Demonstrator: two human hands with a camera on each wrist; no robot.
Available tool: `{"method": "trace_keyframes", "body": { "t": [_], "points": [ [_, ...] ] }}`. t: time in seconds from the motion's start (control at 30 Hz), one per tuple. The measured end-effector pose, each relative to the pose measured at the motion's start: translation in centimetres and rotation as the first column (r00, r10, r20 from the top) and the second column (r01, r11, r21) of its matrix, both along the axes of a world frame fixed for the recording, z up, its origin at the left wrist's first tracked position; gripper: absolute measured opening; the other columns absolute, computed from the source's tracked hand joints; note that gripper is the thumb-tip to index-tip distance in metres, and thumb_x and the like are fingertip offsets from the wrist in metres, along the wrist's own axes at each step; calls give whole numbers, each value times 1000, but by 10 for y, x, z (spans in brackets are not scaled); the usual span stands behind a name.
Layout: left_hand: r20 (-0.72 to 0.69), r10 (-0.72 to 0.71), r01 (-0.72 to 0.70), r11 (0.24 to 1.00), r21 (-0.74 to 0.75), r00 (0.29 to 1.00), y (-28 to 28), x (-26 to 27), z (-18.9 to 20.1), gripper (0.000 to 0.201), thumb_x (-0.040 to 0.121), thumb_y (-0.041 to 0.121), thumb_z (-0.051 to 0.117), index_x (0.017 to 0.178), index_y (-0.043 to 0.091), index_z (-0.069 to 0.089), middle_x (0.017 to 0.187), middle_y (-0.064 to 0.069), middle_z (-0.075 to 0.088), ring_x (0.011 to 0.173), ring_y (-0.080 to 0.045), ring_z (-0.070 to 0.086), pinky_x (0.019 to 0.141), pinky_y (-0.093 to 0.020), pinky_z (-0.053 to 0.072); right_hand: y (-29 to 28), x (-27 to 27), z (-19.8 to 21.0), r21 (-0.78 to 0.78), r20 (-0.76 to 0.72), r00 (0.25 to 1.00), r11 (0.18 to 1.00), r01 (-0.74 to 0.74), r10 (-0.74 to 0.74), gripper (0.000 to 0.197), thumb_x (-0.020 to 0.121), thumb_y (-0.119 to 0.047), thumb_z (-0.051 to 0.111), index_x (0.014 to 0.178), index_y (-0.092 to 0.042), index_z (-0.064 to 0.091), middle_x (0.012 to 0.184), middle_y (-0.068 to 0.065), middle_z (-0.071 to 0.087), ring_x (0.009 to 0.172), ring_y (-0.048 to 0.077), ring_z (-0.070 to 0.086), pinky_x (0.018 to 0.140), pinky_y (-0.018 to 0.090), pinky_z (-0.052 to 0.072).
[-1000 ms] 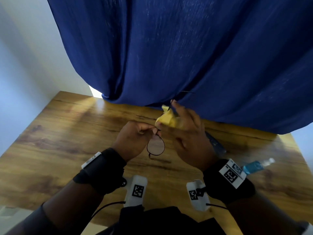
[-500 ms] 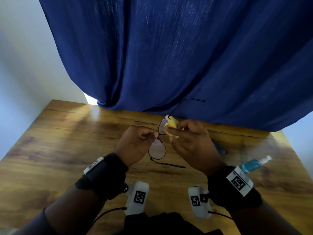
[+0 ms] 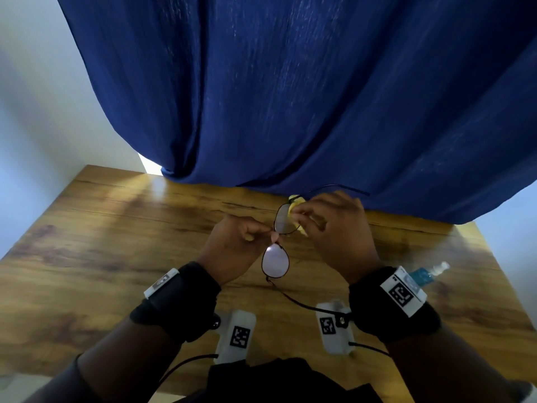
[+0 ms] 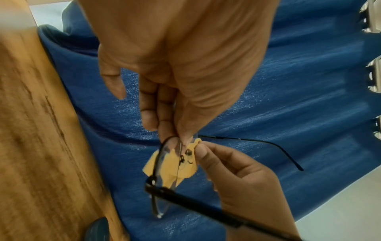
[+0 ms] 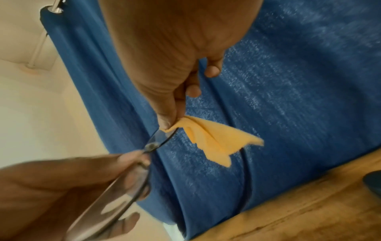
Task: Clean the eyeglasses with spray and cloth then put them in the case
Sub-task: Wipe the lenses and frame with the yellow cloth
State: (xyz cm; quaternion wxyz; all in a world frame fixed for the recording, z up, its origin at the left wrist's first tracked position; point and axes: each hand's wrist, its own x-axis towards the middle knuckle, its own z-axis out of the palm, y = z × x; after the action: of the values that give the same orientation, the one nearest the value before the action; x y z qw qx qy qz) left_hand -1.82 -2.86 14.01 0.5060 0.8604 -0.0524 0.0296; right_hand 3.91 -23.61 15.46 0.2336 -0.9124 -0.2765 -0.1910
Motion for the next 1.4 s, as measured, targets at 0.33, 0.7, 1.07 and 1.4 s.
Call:
{"method": "trace_keyframes", "body": {
  "t": [0.33,0.7,1.07,1.4],
  "points": [
    [-8,55,-55,998,-18,998,-12,-1,-2,12,94,20,72,93,21,84,91,13,80,88,4,73,77,-8,52,-9,-7,-5,80,-6,1000,996,-26,27,15,93,-28,72,105,-20,76,92,-5,74,83,14,59,72,25,38],
    [-2,90,-90,995,-48,996,-1,-3,-2,12,95,20,71,94,21,84,90,14,80,88,6,72,79,-11,54,12,1,-2,55,-45,999,999,3,0,21,93,-42,63,94,-26,78,95,-7,69,91,18,59,76,45,52],
    [-28,88,-88,996,-22,996,26,-6,-7,14,95,20,71,94,22,84,93,11,81,90,1,73,84,-20,57,33,-5,-20,231,-129,991,971,61,-32,13,91,-33,74,100,-28,81,100,-12,69,95,12,57,79,39,53],
    [-10,11,-12,997,-73,1000,25,-6,-9,15,95,17,70,92,22,84,88,13,81,85,5,73,76,-11,53,43,-19,-15,49,54,994,994,-100,98,16,96,-30,66,106,-31,79,108,-15,71,99,16,60,82,50,48]
  ]
}}
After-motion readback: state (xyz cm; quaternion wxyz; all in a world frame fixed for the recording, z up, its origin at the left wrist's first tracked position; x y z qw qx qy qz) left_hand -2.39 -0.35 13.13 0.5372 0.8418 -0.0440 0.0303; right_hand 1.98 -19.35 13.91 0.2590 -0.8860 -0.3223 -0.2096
